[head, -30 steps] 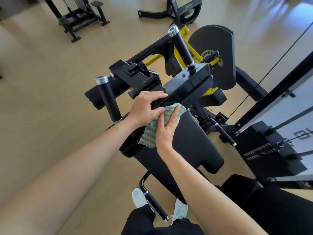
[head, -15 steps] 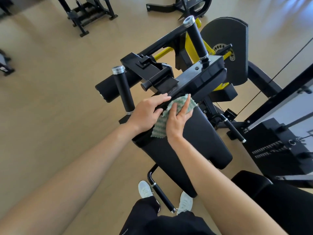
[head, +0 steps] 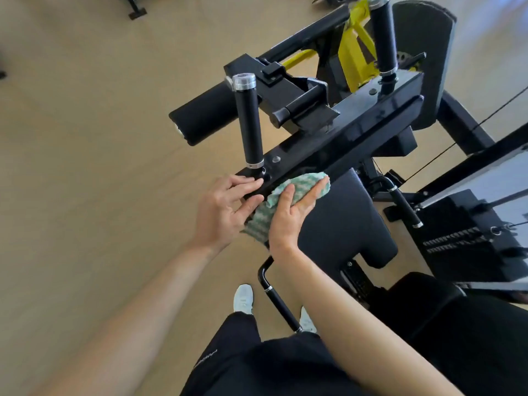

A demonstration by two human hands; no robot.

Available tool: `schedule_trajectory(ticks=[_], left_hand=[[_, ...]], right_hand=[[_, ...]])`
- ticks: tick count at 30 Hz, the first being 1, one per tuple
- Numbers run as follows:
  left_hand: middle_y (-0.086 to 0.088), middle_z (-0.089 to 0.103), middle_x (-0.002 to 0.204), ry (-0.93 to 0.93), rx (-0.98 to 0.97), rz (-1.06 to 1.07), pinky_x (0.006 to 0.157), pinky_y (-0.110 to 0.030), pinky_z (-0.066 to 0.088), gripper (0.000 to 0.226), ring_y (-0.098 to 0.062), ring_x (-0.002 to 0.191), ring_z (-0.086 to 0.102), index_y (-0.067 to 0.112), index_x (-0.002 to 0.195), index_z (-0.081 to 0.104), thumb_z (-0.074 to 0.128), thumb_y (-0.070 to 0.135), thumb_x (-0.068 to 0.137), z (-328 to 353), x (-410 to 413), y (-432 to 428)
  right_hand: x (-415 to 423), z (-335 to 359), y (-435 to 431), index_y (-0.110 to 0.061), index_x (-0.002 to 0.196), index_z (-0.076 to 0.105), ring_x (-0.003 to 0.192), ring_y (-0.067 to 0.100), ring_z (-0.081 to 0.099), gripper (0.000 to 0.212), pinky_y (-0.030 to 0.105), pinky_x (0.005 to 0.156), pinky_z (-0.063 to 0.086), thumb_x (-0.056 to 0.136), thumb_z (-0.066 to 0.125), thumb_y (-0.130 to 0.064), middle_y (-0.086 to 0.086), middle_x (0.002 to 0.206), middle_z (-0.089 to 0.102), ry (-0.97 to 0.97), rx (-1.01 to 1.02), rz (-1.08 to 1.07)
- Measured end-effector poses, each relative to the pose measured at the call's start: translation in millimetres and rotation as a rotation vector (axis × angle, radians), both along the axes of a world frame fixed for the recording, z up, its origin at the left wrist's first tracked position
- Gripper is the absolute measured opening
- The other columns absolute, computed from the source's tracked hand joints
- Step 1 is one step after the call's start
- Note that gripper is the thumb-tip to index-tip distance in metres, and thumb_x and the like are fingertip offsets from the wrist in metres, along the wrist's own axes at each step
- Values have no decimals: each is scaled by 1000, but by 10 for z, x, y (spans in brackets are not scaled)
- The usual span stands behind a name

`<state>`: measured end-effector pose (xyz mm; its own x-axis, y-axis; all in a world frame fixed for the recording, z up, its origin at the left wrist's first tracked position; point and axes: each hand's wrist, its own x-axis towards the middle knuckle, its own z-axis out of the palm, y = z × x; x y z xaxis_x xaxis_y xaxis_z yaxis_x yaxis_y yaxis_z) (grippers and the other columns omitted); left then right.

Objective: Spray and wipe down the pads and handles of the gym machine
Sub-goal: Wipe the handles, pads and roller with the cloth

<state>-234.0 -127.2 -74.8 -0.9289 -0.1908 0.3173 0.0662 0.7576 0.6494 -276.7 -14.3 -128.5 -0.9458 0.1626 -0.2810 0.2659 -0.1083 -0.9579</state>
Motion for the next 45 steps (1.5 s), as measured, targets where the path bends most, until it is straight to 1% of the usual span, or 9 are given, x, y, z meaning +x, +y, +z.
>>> schedule_trajectory(ticks=[4,7,13,16,22,28,33,39,45], left_hand=[[7,68,118,-74,147,-65,95,-42,56,36,-13,108,67,23,122,75,70,43,92,-12,-17,-99],[7,67,120,-95,234,-93,99,-38,53,34,-8,107,65,25,122,75,73,40,92,-31,-20,-163],[4,71,94,-113,560,87,82,-19,51,11,-2,88,65,15,98,75,74,7,91,11,282,-106],[6,69,80,-448,926,247,74,-28,54,4,-10,79,64,16,94,70,74,17,92,-55,436,19],[-5,77,117,-989,1546,132,101,-41,56,41,-23,113,71,21,123,72,58,51,99,-130,497,40],[-7,77,115,-935,1536,247,86,-32,59,30,-17,100,76,15,121,72,59,35,103,-328,416,-174],[-6,75,87,-825,1630,396,64,-26,57,16,-14,74,73,8,92,67,59,15,103,-215,43,-359],[-18,64,128,-822,1727,561,90,-34,53,14,-25,104,64,0,111,62,57,12,104,-271,-326,-558],[-19,67,107,-877,1762,393,91,-42,56,21,-29,96,65,4,114,62,51,18,104,-217,-98,-351]], right_hand=[[320,18,-149,-58,154,-15,137,-1,37,79,45,117,37,103,46,-52,-30,147,17,-7,-36,61],[298,107,-130,-81,136,-13,148,20,35,83,54,117,39,86,53,-78,-16,166,12,-41,-34,56],[-25,201,4,-52,158,-12,123,9,52,72,39,106,45,108,39,-49,-11,151,34,-94,-4,-41],[-3,232,-77,-48,159,-11,140,14,42,71,43,120,35,107,38,-53,-13,160,26,-109,14,-84],[416,158,-351,-39,160,-17,153,16,22,75,39,126,24,109,36,-50,-12,168,0,-101,50,-77],[798,178,-527,-42,160,-15,143,19,44,87,43,121,37,107,53,-27,0,165,29,-148,-61,-43],[877,288,-276,-31,145,50,122,18,67,44,38,108,52,107,53,-11,2,128,71,-147,-97,-77],[783,282,-274,-5,135,60,125,35,64,31,40,102,55,109,45,-8,19,133,68,-336,-395,-138],[714,294,-234,5,120,65,113,31,69,24,39,101,55,106,45,0,23,124,69,-350,-522,-275]])
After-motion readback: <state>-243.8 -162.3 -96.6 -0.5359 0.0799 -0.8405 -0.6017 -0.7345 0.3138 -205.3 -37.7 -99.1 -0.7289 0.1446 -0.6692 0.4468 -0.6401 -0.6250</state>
